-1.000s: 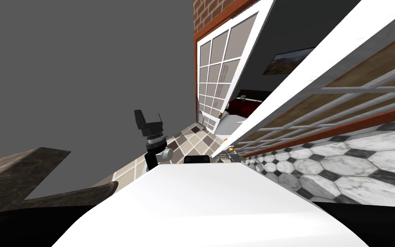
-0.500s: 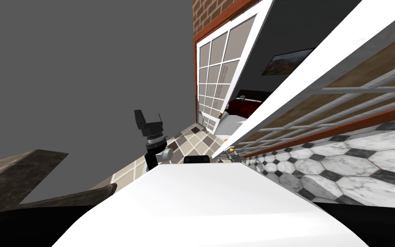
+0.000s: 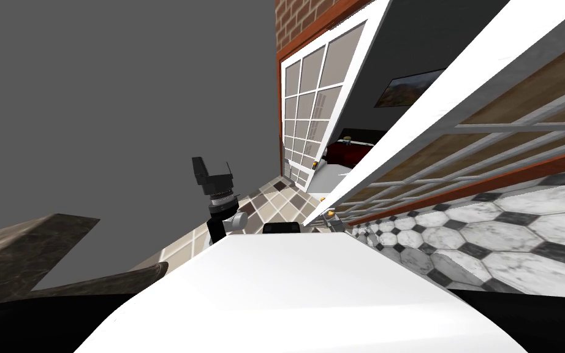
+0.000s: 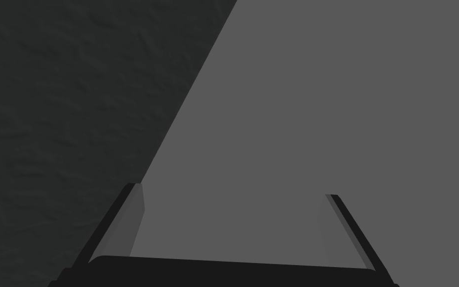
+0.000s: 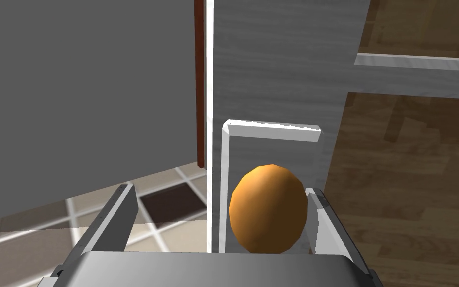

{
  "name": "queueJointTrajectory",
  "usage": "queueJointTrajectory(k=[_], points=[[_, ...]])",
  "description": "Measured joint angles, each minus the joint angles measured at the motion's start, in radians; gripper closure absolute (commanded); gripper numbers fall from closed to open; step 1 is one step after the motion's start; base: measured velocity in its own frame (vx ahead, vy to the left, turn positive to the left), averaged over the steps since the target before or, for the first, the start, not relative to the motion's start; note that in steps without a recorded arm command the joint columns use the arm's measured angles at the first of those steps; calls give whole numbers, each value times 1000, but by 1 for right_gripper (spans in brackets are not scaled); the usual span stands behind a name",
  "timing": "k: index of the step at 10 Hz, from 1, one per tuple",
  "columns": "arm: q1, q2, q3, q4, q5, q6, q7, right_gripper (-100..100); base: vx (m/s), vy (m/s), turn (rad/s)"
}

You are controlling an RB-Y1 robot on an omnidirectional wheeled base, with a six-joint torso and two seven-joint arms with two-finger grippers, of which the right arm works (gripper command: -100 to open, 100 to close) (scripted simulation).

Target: Pull the door open

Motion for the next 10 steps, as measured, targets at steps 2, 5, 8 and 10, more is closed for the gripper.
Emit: queueJointTrajectory(k=[2, 5, 8, 10], points=[[6, -6, 1, 4, 1, -9, -7, 100, -1, -5, 9], [12, -13, 4, 26, 2, -40, -11, 100, -9, -18, -17], [4, -7, 7, 54, 4, -58, -14, 100, -5, -1, 3], [-3, -2, 16, 98, 10, -100, -28, 100, -13, -9, -11]])
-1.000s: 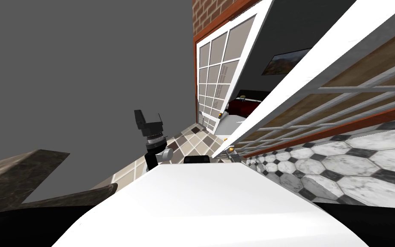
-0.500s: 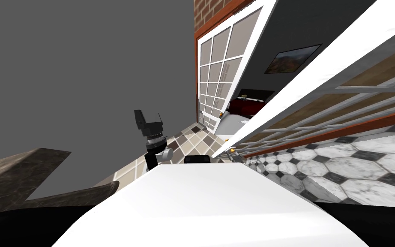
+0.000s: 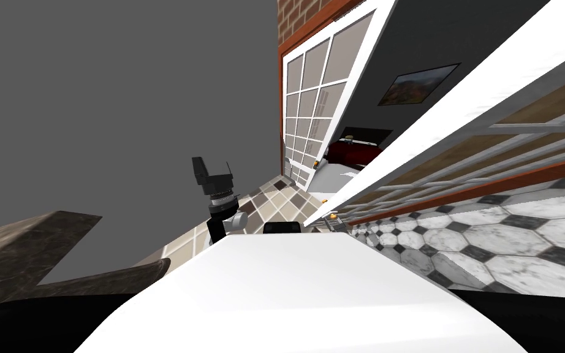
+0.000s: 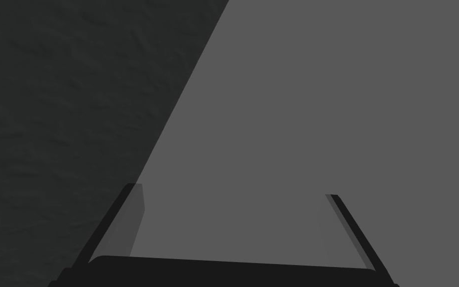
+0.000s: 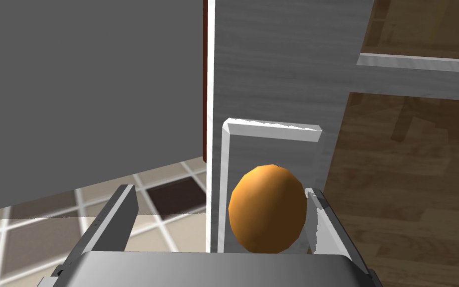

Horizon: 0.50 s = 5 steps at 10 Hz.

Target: Pull the door open

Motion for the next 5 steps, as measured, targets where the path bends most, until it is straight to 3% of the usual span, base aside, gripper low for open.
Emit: queueJointTrajectory(k=[1, 3, 4, 5], points=[[-10, 7, 3, 27, 2, -15, -4, 100, -9, 3, -7], [4, -1, 1, -11, 0, 9, 5, 100, -7, -6, 3], [46, -23, 0, -89, -2, 33, 19, 100, -25, -20, -26], [44, -22, 3, -94, 0, 31, 19, 100, -14, -12, -4]])
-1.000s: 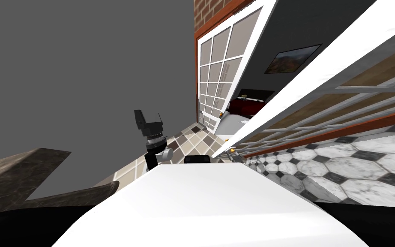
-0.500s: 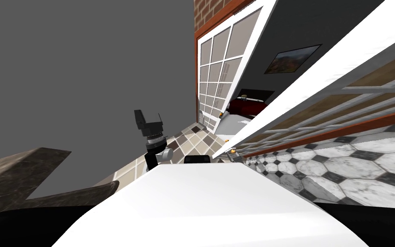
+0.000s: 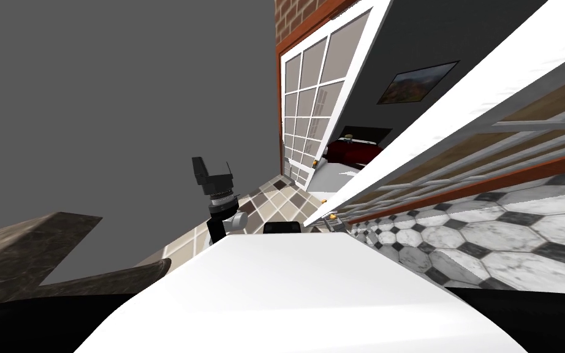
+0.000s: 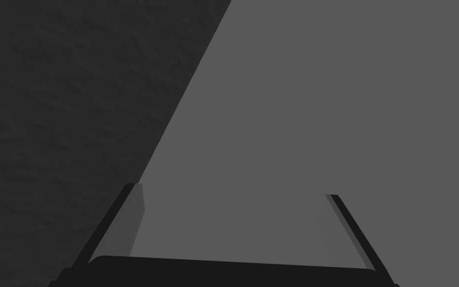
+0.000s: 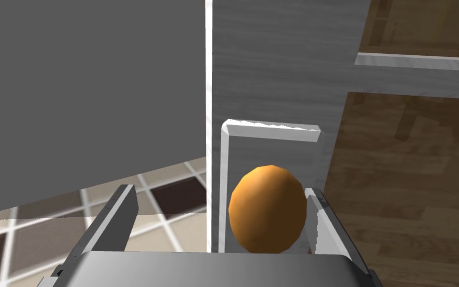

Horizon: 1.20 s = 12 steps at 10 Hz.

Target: Pull the door open

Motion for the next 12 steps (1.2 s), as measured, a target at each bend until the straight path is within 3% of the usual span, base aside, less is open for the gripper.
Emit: queueJointTrajectory(k=[1, 3, 4, 5, 6, 7, 8, 9, 10, 11, 12], points=[[-24, 14, 4, 45, 4, -26, -12, 100, 7, 6, 24], [-28, 17, 5, 72, 5, -37, -12, 100, -7, -6, -6], [-55, 31, 12, 146, 10, -75, -26, 100, -19, -16, -10], [-33, 20, 13, 108, 10, -68, -24, 100, -31, -35, -16], [-28, 19, 18, 103, 13, -71, -19, 100, -31, -35, 13], [10, 2, 19, 45, 13, -59, -11, 100, -24, -16, -23], [-6, 11, 24, 79, 17, -78, -19, 100, -11, -2, 1], [-41, 32, 27, 159, 20, -114, -33, 100, -11, -3, 11], [-42, 34, 28, 172, 20, -123, -36, 100, -10, 6, -1], [-28, 23, 27, 140, 19, -107, -33, 100, -35, -53, -14], [3, 5, 30, 76, 20, -83, -21, 100, -39, -71, 4]])
